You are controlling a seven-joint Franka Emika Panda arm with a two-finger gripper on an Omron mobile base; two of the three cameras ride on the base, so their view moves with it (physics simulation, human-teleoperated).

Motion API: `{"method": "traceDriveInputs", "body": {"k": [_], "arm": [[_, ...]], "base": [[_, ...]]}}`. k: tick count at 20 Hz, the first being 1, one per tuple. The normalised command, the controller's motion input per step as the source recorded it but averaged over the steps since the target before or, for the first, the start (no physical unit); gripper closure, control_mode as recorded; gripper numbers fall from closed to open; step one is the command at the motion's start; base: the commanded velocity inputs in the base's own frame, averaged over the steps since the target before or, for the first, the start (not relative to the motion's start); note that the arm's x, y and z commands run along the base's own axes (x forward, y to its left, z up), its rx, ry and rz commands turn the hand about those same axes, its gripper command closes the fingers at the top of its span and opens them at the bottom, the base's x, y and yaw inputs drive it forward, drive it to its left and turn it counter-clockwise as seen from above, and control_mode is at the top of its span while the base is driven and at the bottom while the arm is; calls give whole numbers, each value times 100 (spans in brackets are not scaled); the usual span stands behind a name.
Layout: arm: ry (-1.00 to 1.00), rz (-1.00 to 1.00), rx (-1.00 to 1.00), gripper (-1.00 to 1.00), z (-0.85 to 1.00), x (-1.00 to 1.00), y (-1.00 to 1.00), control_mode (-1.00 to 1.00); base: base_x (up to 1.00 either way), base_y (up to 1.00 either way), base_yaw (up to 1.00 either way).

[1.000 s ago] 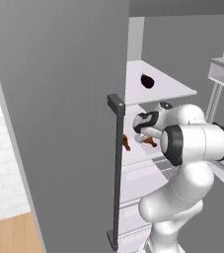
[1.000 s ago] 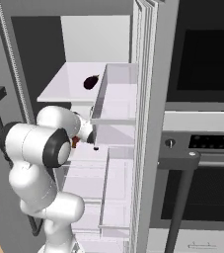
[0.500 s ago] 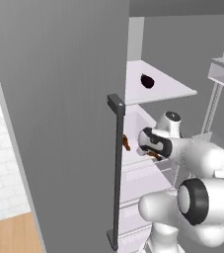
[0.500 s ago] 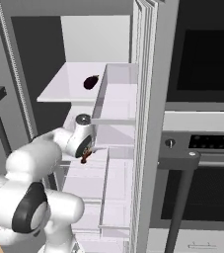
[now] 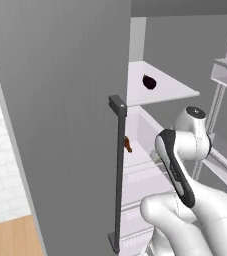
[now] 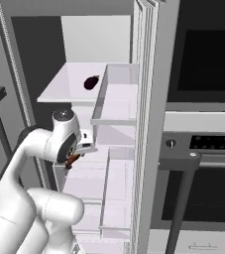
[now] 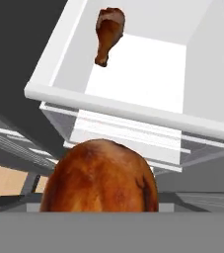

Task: Place one eggplant and one chicken drumstick in each tupperware on the nearby counter, to pack two identical lunches.

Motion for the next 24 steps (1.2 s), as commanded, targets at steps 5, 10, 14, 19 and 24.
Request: {"method": "traceDriveInputs", "body": {"k": [5,10,14,19,24], "arm": [[-7,0,0,100,100,-100,3,-100],[-1,0,0,100,100,-84,25,-100],[-3,0,0,100,92,-54,27,-100],[-6,0,0,100,24,-40,1,100],[0,0,0,100,0,0,0,100]], "base": [[0,0,0],[0,0,0],[0,0,0],[-60,0,0],[-100,-26,0]]}}
